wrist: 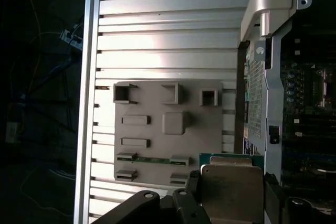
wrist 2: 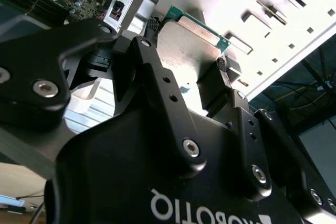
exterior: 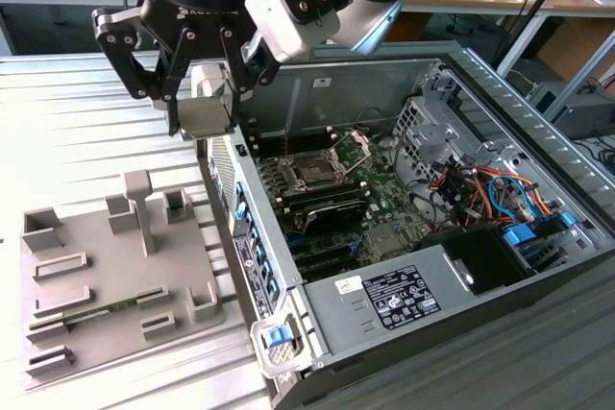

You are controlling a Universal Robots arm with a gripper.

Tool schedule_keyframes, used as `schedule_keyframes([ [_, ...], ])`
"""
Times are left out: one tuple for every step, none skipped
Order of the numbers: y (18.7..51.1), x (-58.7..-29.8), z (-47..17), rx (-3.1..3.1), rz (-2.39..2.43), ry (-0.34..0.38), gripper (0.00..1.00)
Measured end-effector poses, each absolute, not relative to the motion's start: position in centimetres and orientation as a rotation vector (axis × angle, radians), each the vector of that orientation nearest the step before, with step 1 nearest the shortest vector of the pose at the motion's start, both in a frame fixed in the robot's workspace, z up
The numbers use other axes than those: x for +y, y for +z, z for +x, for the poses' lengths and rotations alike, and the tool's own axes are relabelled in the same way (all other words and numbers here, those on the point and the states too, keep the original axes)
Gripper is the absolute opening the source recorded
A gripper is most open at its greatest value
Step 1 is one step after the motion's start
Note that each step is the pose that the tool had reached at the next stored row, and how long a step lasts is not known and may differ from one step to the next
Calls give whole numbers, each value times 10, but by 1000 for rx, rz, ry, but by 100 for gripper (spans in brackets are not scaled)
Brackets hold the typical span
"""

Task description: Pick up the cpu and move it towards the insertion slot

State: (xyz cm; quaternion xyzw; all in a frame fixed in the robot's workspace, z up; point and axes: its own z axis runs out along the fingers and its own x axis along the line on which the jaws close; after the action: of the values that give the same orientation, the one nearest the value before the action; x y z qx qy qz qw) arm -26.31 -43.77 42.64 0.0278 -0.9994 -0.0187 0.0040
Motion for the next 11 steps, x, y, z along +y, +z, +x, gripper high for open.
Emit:
schedule_keyframes([
  [426, -438, -262, -3132, 87, -58, 55],
  [426, -438, -262, -3132, 87, -58, 55],
  [426, -438, -261, -3132, 87, -58, 55],
  [426, -438, -260, -3132, 87, -59, 55],
  [426, -438, -260, -3132, 87, -59, 55],
  [426, -438, -259, -3132, 87, -59, 55],
  [426, -438, -258, -3132, 87, -58, 55],
  [426, -438, -258, -3132, 87, -58, 55],
  [426, -438, -257, -3132, 87, -58, 55],
  [426, -438, -256, -3132, 87, -58, 55],
  [426, -438, -255, -3132, 87, -58, 55],
])
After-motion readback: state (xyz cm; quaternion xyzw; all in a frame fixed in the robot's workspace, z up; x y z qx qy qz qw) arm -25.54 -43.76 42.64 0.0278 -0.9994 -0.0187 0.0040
